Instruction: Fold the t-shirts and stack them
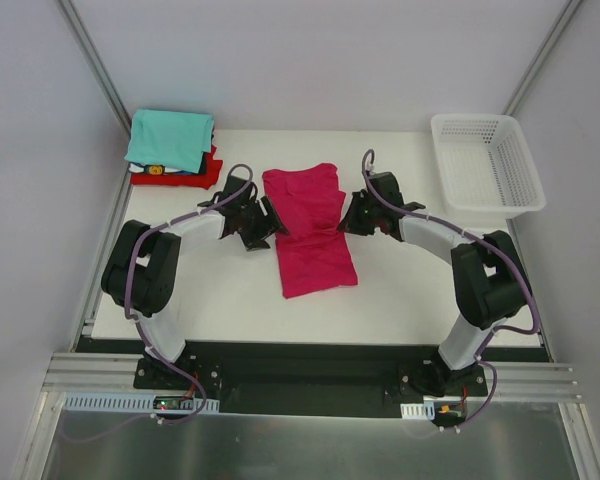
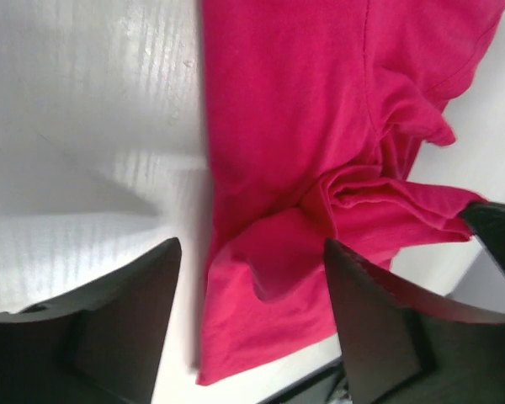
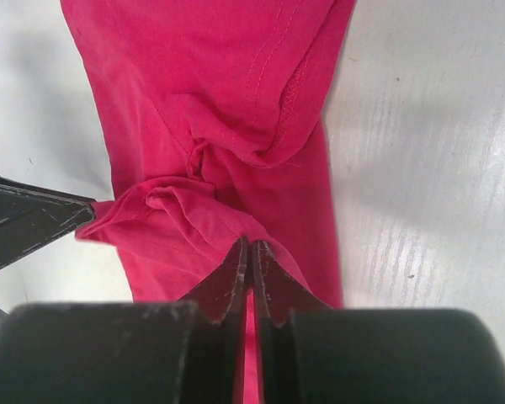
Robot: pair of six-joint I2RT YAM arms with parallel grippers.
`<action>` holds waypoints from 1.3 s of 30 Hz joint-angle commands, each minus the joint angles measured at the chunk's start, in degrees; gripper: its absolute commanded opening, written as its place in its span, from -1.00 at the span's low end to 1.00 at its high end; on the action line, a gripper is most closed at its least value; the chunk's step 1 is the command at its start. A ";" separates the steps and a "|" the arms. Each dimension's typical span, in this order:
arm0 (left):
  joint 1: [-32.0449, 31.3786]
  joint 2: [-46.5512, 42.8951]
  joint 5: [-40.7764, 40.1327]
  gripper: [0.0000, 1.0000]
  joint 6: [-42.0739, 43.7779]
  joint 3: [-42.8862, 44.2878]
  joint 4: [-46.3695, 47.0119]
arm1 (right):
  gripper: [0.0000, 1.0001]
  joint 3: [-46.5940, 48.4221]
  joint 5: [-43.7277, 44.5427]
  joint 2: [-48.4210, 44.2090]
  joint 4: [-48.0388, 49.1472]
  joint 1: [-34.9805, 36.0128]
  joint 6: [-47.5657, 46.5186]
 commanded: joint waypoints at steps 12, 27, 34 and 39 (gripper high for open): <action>0.43 -2.69 -1.87 0.97 2.33 1.49 -1.90 | -0.40 3.54 0.80 0.36 2.72 -0.34 -6.85; 3.33 -11.12 -11.53 0.98 7.69 1.84 -10.16 | 0.10 2.67 2.13 -5.09 1.93 -0.16 -11.60; 2.54 -10.68 -2.31 0.98 3.83 -2.09 -7.37 | 0.10 -0.05 -0.52 -5.44 2.72 1.33 -7.65; 2.54 -12.00 -2.73 0.98 4.87 -3.44 -7.69 | 0.09 1.52 1.94 -2.64 -3.33 3.00 -7.47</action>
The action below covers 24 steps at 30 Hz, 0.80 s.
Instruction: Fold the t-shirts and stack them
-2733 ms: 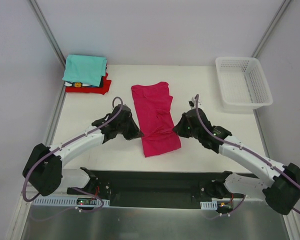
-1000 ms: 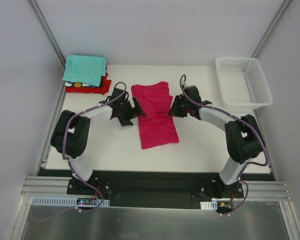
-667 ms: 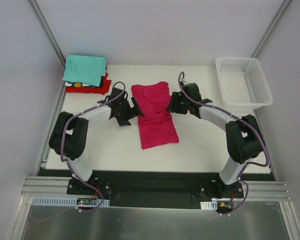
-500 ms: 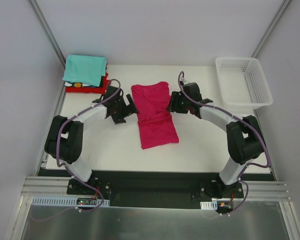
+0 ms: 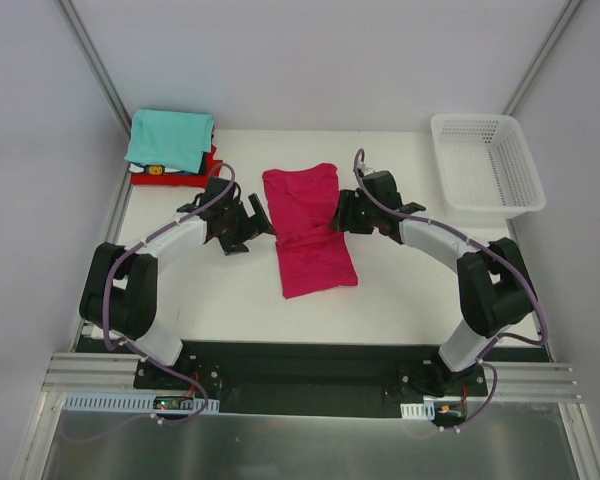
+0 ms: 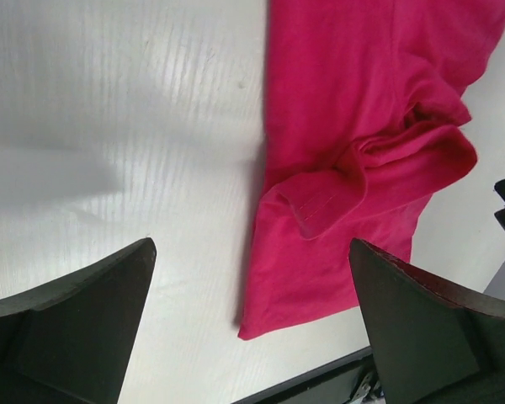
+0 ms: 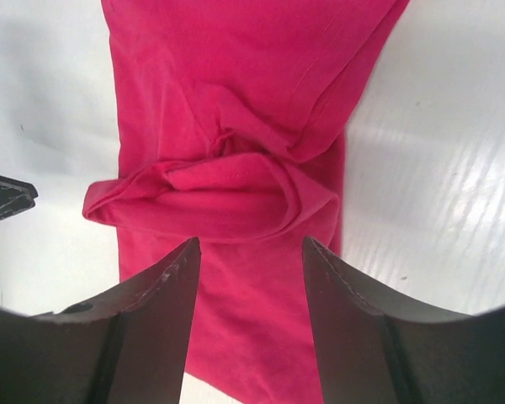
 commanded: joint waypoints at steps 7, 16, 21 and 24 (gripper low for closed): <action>-0.41 -4.69 -19.14 0.98 4.00 4.57 -17.14 | 0.09 8.31 6.94 0.89 -17.56 8.14 -1.05; 2.66 -8.30 -19.27 0.98 2.95 4.75 -19.25 | 0.09 15.43 3.87 6.34 -18.09 13.86 1.67; 3.45 -10.06 -19.18 0.98 3.56 4.75 -20.04 | 0.09 15.96 3.60 9.32 -18.00 14.83 2.81; 3.63 -10.41 -19.27 0.98 3.83 4.92 -20.57 | 0.10 16.92 4.39 10.81 -19.22 15.88 2.99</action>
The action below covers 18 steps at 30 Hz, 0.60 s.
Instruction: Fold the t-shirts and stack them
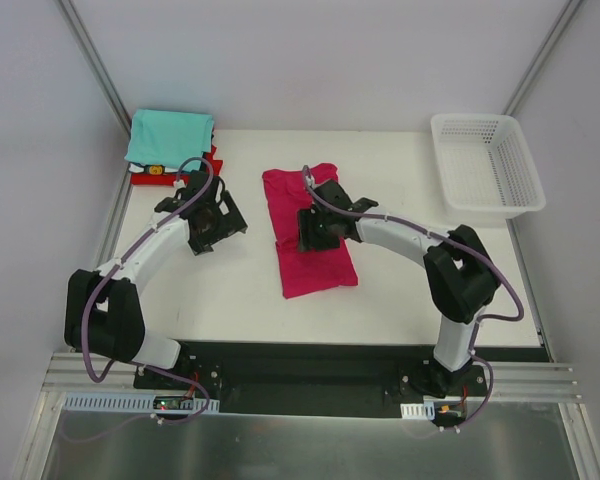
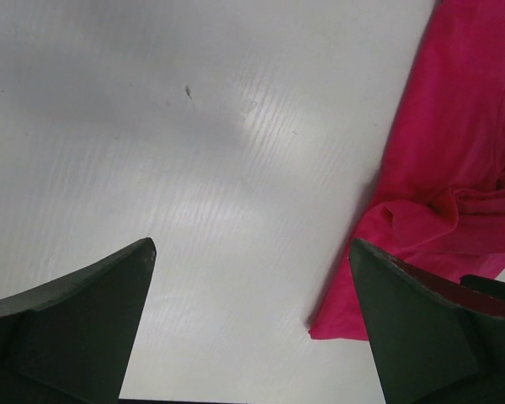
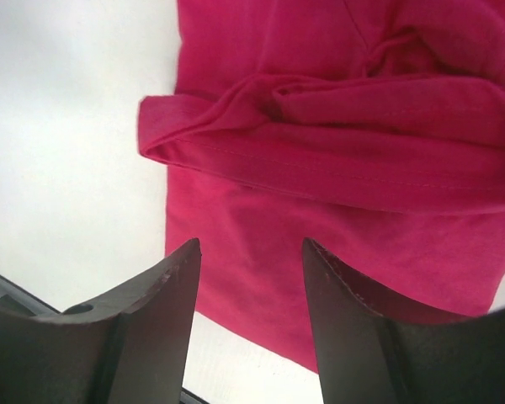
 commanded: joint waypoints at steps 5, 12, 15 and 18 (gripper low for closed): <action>0.66 -2.50 -1.47 0.98 1.49 1.51 -2.63 | 0.09 5.42 0.79 3.88 -3.21 2.05 1.20; 0.57 -2.67 -0.95 0.98 1.75 1.51 -2.80 | 0.09 10.24 1.40 6.52 -3.74 1.97 0.14; 0.66 -2.76 -1.03 0.98 2.01 1.34 -2.80 | 0.09 11.66 1.14 8.27 -4.09 1.79 -0.12; 0.66 -3.11 -1.03 0.98 1.93 1.07 -2.98 | 0.09 13.15 1.14 9.94 -4.09 1.70 -0.38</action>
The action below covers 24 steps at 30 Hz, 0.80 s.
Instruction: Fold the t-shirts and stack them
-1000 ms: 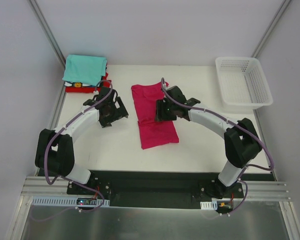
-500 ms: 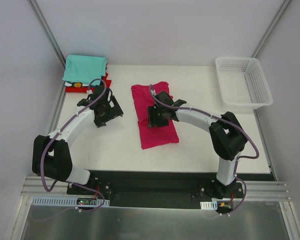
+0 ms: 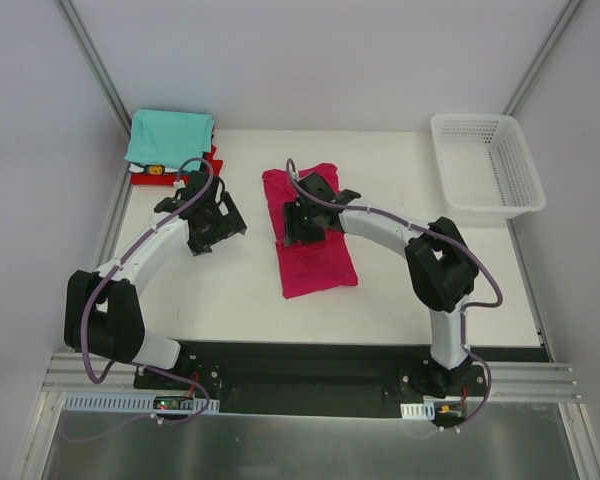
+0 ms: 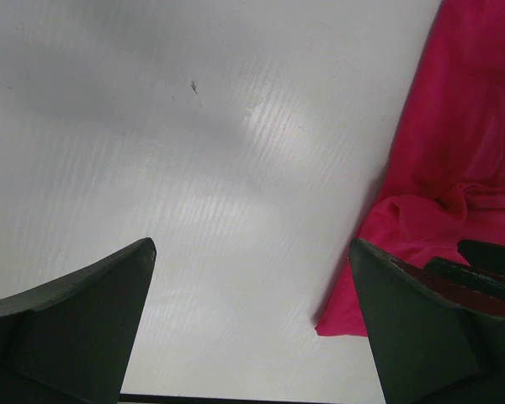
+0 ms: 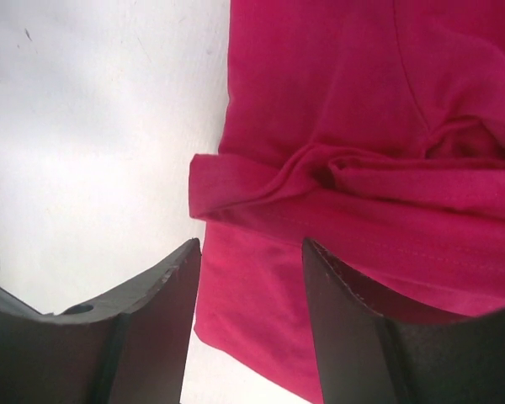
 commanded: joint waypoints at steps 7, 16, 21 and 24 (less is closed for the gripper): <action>0.64 -2.48 -0.44 0.98 1.27 1.27 -2.22 | 0.09 7.18 1.01 6.62 -0.46 -0.66 -1.32; 0.64 -3.53 -0.71 0.98 1.89 0.74 -3.62 | 0.09 13.16 1.45 9.62 -0.11 -3.29 -3.52; 0.64 -4.06 -0.62 0.98 1.80 0.31 -3.89 | 0.09 15.01 1.45 9.35 -0.90 -4.53 -4.84; 0.64 -3.97 -0.09 0.98 1.54 0.48 -3.80 | 0.09 16.76 1.80 10.06 -1.86 -4.88 -5.81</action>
